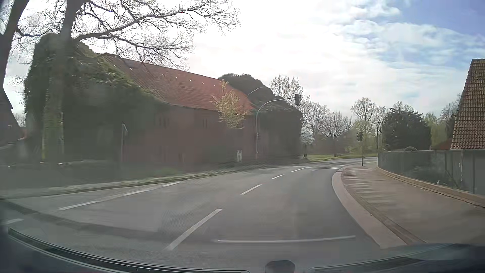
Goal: Follow the waypoints while adhering to traffic rules and regulations
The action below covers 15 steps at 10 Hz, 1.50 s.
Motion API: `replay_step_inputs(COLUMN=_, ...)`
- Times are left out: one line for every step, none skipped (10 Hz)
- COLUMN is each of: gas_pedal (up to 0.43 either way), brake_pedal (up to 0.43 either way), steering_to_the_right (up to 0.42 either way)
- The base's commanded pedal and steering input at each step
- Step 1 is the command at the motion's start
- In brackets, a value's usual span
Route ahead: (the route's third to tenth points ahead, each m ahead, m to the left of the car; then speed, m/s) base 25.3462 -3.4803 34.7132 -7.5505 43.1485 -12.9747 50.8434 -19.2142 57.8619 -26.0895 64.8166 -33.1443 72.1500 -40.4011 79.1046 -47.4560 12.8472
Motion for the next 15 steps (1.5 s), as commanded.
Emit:
replay_step_inputs(gas_pedal=0.059, brake_pedal=0.000, steering_to_the_right=0.082)
replay_step_inputs(gas_pedal=0.059, brake_pedal=0.000, steering_to_the_right=0.081)
replay_step_inputs(gas_pedal=0.059, brake_pedal=0.000, steering_to_the_right=0.079)
replay_step_inputs(gas_pedal=0.067, brake_pedal=0.000, steering_to_the_right=0.079)
replay_step_inputs(gas_pedal=0.067, brake_pedal=0.000, steering_to_the_right=0.078)
replay_step_inputs(gas_pedal=0.079, brake_pedal=0.000, steering_to_the_right=0.075)
replay_step_inputs(gas_pedal=0.079, brake_pedal=0.000, steering_to_the_right=0.075)
replay_step_inputs(gas_pedal=0.079, brake_pedal=0.000, steering_to_the_right=0.071)
replay_step_inputs(gas_pedal=0.087, brake_pedal=0.000, steering_to_the_right=0.064)
replay_step_inputs(gas_pedal=0.087, brake_pedal=0.000, steering_to_the_right=0.061)
replay_step_inputs(gas_pedal=0.098, brake_pedal=0.000, steering_to_the_right=0.062)
replay_step_inputs(gas_pedal=0.098, brake_pedal=0.000, steering_to_the_right=0.064)
replay_step_inputs(gas_pedal=0.098, brake_pedal=0.000, steering_to_the_right=0.068)
replay_step_inputs(gas_pedal=0.098, brake_pedal=0.000, steering_to_the_right=0.068)
replay_step_inputs(gas_pedal=0.098, brake_pedal=0.000, steering_to_the_right=0.067)
